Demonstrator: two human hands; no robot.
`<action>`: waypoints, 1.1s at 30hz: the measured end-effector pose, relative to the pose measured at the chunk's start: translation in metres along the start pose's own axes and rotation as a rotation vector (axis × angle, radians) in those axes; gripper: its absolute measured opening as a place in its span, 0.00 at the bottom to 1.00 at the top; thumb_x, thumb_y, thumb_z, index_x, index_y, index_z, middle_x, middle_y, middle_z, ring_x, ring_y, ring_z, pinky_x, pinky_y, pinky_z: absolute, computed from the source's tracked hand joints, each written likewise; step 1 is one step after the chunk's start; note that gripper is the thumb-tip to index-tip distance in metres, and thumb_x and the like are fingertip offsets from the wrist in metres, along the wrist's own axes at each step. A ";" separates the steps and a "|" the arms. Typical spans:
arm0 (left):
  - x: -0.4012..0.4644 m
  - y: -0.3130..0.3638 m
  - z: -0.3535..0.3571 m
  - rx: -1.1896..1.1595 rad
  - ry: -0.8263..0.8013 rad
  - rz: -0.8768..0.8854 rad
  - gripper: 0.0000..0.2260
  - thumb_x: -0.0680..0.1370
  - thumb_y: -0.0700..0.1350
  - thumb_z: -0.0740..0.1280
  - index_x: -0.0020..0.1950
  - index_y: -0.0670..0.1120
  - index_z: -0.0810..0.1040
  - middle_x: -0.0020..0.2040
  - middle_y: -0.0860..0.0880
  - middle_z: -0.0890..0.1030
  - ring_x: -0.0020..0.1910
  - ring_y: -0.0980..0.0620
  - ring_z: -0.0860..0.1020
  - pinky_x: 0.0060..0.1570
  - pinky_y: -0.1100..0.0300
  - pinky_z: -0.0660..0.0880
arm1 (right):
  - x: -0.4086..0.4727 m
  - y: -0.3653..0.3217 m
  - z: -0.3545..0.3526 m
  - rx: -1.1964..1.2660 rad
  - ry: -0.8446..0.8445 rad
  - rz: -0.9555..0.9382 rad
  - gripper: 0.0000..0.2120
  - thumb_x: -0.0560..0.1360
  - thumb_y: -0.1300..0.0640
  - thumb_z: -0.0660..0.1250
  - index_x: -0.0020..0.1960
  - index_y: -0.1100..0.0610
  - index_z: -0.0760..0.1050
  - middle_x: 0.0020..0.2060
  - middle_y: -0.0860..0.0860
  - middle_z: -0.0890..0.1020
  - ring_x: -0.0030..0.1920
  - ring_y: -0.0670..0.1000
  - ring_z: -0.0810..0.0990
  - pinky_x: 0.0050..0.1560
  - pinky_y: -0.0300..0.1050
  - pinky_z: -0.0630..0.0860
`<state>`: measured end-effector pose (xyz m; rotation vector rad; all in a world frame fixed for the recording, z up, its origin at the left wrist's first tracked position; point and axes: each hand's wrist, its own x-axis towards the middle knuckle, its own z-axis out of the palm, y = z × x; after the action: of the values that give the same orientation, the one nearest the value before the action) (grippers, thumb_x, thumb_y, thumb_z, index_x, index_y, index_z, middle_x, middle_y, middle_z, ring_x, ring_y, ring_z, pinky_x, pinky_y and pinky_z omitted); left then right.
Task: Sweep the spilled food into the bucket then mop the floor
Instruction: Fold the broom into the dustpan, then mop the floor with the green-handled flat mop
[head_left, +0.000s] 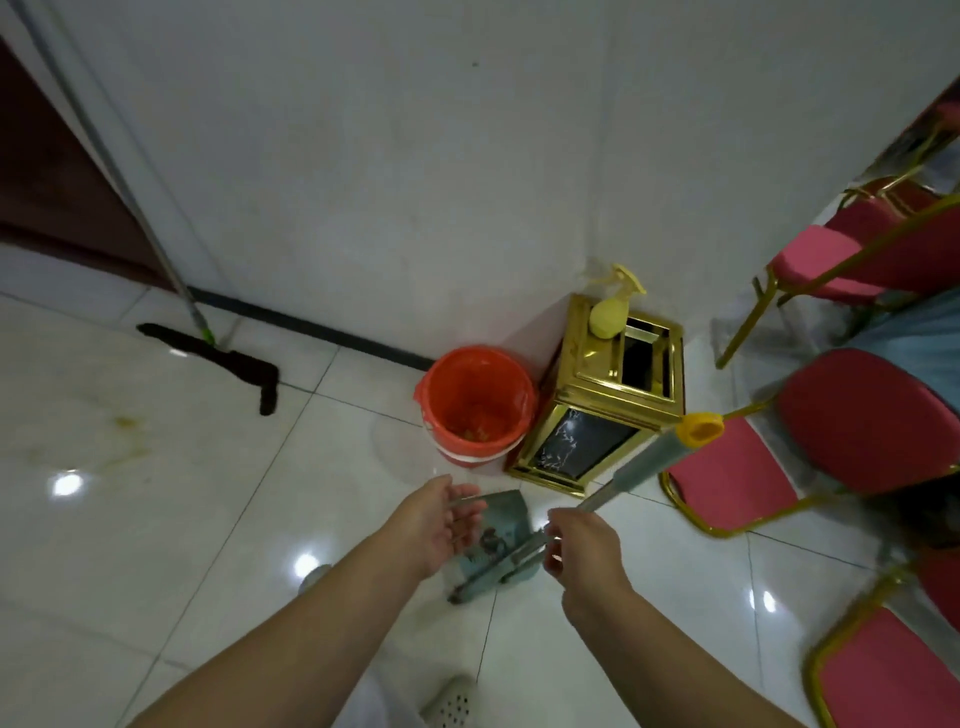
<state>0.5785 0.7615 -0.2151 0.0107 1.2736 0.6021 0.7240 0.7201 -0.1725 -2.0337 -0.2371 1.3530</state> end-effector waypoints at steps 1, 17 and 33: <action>-0.001 0.007 -0.010 -0.024 0.010 0.004 0.17 0.83 0.49 0.53 0.48 0.41 0.77 0.41 0.42 0.79 0.36 0.48 0.75 0.38 0.57 0.72 | -0.003 -0.004 0.014 -0.023 -0.030 0.007 0.05 0.76 0.67 0.60 0.43 0.62 0.73 0.32 0.55 0.71 0.31 0.50 0.68 0.31 0.41 0.67; -0.036 0.243 -0.243 -0.372 0.276 0.284 0.14 0.81 0.42 0.55 0.41 0.40 0.75 0.38 0.45 0.79 0.34 0.52 0.74 0.34 0.61 0.72 | -0.077 -0.105 0.360 -0.297 -0.436 -0.177 0.05 0.76 0.64 0.63 0.42 0.59 0.74 0.35 0.54 0.74 0.30 0.48 0.69 0.28 0.39 0.70; -0.057 0.402 -0.403 -0.644 0.447 0.441 0.12 0.80 0.39 0.53 0.41 0.41 0.73 0.38 0.46 0.77 0.35 0.53 0.74 0.35 0.62 0.72 | -0.095 -0.182 0.608 -0.495 -0.673 -0.261 0.07 0.78 0.65 0.61 0.47 0.59 0.77 0.35 0.54 0.75 0.30 0.47 0.69 0.30 0.38 0.72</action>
<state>0.0413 0.9497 -0.1584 -0.4051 1.4610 1.4369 0.1901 1.0729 -0.1309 -1.7394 -1.1904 1.8918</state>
